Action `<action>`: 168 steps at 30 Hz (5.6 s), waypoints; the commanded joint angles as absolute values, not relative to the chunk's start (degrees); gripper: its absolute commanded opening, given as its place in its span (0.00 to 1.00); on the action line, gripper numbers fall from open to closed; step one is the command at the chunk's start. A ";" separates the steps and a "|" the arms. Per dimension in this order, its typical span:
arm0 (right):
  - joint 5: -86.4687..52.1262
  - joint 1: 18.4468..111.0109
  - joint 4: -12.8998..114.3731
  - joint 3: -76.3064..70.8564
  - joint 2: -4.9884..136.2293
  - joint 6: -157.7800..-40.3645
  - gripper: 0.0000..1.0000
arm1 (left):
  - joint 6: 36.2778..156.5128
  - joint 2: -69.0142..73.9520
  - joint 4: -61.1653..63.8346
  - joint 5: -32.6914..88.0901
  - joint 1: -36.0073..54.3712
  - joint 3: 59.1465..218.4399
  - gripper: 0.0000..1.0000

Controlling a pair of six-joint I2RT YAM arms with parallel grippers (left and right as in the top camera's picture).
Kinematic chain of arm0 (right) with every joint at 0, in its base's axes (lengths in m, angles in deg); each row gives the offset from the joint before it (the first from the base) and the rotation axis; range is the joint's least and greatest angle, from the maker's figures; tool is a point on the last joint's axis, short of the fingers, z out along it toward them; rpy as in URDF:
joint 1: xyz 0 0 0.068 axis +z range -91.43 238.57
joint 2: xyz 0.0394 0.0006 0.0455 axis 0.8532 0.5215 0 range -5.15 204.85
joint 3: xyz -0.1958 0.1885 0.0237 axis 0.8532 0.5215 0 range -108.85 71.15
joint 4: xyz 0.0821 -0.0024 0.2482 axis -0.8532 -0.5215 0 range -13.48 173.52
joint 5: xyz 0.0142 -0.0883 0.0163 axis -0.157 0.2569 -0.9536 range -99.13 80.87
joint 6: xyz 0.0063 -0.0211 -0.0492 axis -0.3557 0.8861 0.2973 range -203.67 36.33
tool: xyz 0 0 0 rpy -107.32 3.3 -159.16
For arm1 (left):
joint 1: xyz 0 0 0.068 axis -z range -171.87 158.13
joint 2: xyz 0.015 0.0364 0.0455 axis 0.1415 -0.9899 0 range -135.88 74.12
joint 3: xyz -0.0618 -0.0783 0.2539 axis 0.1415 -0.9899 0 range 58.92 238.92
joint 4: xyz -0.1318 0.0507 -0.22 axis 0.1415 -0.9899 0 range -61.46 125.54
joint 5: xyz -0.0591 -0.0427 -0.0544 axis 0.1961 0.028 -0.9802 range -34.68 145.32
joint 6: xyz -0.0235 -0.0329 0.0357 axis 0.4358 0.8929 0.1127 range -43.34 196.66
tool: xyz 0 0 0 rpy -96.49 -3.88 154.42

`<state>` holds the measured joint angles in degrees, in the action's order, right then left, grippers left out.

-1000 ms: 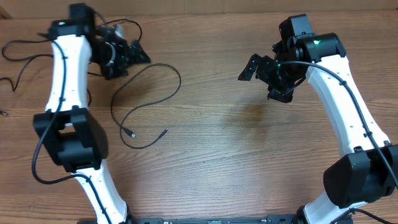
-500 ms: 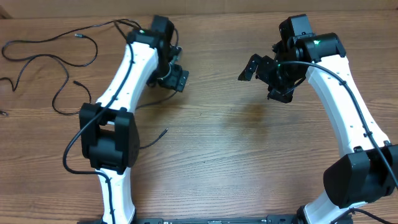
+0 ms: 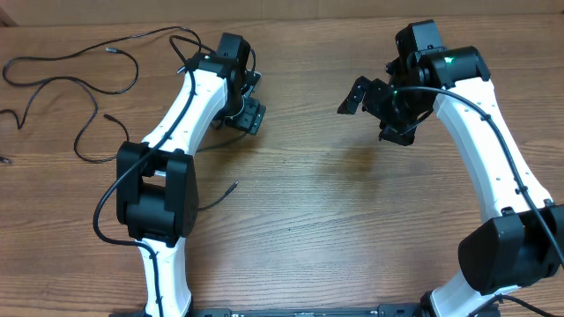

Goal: Untangle cables

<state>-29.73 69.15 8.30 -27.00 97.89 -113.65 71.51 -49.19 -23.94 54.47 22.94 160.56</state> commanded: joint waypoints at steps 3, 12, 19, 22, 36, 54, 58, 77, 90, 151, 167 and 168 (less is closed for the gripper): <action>-29.58 69.09 8.41 -27.92 97.26 -113.39 1.00 | 69.52 -50.30 -21.67 53.77 22.85 156.26 0.78; -29.58 69.09 8.41 -27.92 97.26 -113.39 1.00 | 66.96 -50.30 -12.36 54.47 22.79 147.82 0.88; -29.58 69.09 8.41 -27.92 97.26 -113.39 1.00 | 66.33 -50.30 -10.68 55.15 22.72 147.10 0.50; -29.58 69.09 8.43 -27.92 97.26 -113.39 1.00 | 66.79 -50.33 -10.46 58.98 22.50 147.08 0.24; -29.58 69.09 8.43 -27.92 97.26 -113.39 1.00 | 77.11 -50.33 -10.68 62.32 13.56 147.06 0.04; -29.58 69.09 8.43 -27.92 97.26 -113.39 1.00 | 85.85 -48.95 -17.71 59.65 9.17 158.22 0.26; -29.58 69.09 8.43 -27.92 97.26 -113.39 1.00 | 87.62 -48.53 -30.02 48.57 9.19 169.22 0.49; -29.58 69.09 8.43 -27.92 97.26 -113.39 1.00 | 91.49 -31.09 -53.32 43.92 9.65 174.51 0.99; -29.58 69.09 8.43 -27.92 97.26 -113.39 1.00 | 107.23 -15.92 -57.17 57.84 9.26 158.75 1.00; -29.58 69.09 8.43 -27.92 97.26 -113.39 1.00 | 127.90 -21.98 2.79 32.31 -6.54 105.94 0.04; -29.58 69.09 8.43 -27.92 97.26 -113.39 1.00 | 138.35 -21.98 13.54 10.96 -12.47 107.21 0.04; -29.58 69.09 8.43 -27.92 97.26 -113.39 1.00 | 138.35 -21.96 14.24 10.15 -12.47 107.52 0.04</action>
